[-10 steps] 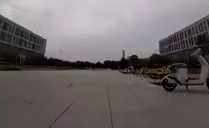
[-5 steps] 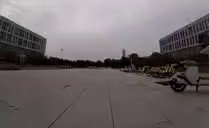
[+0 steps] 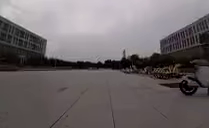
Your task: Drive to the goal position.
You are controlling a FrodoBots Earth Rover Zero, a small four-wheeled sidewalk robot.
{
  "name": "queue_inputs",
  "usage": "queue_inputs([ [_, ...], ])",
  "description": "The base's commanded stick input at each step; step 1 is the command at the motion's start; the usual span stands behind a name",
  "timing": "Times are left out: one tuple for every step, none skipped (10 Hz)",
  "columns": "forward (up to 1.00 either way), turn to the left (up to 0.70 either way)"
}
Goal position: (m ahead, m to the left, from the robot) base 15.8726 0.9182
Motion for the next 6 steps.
queue_inputs([
  [0.70,0.01],
  [0.70,0.01],
  [0.70,0.01],
  [0.70,0.01],
  [0.70,0.01],
  [0.70,0.01],
])
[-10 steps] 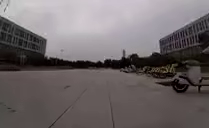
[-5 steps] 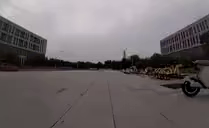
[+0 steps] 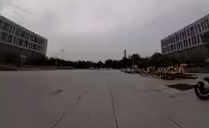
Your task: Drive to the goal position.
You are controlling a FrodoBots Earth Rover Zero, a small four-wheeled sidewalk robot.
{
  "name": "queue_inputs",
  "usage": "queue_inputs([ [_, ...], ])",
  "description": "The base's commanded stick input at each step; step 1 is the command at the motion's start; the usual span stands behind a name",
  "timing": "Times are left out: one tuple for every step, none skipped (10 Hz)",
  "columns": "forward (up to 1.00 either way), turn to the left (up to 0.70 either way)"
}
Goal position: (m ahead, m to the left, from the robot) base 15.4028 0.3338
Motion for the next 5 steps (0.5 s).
queue_inputs([
  [0.70,0.01],
  [0.70,0.01],
  [0.70,0.01],
  [0.70,0.01],
  [0.70,0.01],
])
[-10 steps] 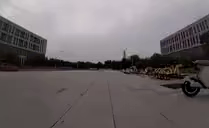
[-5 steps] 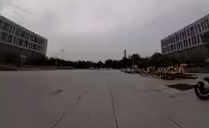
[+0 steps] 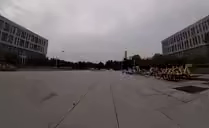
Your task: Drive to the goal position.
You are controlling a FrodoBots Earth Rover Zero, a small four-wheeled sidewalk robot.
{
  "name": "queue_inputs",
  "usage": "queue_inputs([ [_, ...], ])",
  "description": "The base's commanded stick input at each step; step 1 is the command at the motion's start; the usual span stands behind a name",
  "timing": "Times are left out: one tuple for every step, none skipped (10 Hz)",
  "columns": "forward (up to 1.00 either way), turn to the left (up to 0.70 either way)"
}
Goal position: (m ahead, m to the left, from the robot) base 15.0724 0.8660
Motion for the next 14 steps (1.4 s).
queue_inputs([
  [0.70,0.01],
  [0.70,0.01],
  [0.70,0.01],
  [0.70,0.01],
  [0.70,0.01],
  [0.70,0.01],
  [0.70,0.01],
  [0.70,0.01],
  [0.70,0.01],
  [0.70,0.01],
  [0.70,0.01],
  [0.70,0.01],
  [0.70,0.01],
  [0.70,0.01],
])
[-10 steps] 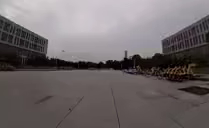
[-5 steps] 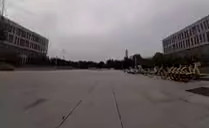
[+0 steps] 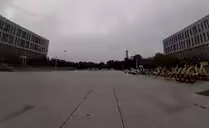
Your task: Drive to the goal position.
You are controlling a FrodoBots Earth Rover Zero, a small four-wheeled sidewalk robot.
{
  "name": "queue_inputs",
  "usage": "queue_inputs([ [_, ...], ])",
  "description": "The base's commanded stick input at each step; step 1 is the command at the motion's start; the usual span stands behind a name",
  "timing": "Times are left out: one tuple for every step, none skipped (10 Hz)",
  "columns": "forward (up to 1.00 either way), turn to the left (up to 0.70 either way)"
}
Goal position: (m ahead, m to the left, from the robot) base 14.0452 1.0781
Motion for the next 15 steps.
queue_inputs([
  [0.70,0.01],
  [0.70,0.01],
  [0.70,0.01],
  [0.70,0.01],
  [0.70,0.01],
  [0.70,0.01],
  [0.70,0.01],
  [0.70,0.01],
  [0.70,0.01],
  [0.70,0.01],
  [0.70,0.01],
  [0.70,0.01],
  [0.70,0.01],
  [0.70,0.01],
  [0.70,0.01],
])
